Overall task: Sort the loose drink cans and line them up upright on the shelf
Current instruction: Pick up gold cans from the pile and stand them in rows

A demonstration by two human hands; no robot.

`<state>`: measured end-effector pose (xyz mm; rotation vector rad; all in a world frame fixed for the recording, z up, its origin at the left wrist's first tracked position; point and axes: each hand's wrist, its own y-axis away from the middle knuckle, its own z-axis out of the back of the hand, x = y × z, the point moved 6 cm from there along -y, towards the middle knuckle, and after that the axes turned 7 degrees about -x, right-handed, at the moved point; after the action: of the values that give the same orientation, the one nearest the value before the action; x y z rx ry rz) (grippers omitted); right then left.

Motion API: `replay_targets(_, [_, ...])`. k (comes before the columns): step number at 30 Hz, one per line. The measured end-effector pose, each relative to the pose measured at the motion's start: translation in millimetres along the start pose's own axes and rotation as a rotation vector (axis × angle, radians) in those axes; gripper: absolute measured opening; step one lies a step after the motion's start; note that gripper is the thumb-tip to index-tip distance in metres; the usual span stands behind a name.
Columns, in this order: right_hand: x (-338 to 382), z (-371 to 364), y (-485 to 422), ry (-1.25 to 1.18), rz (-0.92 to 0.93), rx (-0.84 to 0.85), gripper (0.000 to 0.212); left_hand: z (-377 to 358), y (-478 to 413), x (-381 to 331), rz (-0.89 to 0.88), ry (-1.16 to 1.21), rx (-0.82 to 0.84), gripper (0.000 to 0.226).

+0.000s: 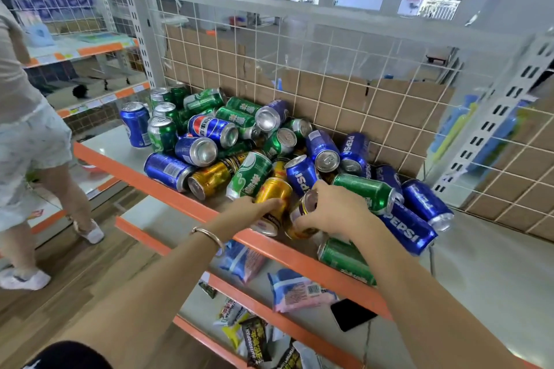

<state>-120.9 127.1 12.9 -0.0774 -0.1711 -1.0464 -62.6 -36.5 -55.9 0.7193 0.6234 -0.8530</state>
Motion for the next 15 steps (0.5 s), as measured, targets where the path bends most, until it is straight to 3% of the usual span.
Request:
replay_targets(2, [-18.4,3.4,2.4,-0.298,-0.139,-0.119,0.063,-5.1,1.9,0.1,0.072,0.488,0.061,0.07])
replay_targets(4, [-31.7,0.5,7.4,-0.864,-0.298,-0.177,0.066,-10.5,7.7,-6.7,0.099,0.933,0.124,0.04])
replay_targets(7, [-32.1,-9.8,16.6,-1.58,-0.485,-0.079,0.047,-24.3,14.2,-17.8,0.129,1.104,0.2,0.045])
replay_targets(8, [-30.2,-12.2,21.0,-1.654,-0.507,-0.042,0.042,-29.2,17.7,-24.3,0.115,1.091,0.223,0.039])
replay_targets(10, [-32.7,-18.6,27.7,-1.64,-0.509,-0.016,0.052,-37.6,27.2,-39.3,0.065,1.031,0.257,0.029])
replay_targets(13, [-50.9,-23.7,40.0,-1.57,-0.509,-0.003,0.089,-48.8,37.6,-54.1,0.017,0.97,0.3,0.034])
replay_targets(15, [-65.8,-18.2,52.0,-1.538,-0.471,0.004,0.086,-57.7,43.5,-62.1,0.001,0.969,0.363,0.047])
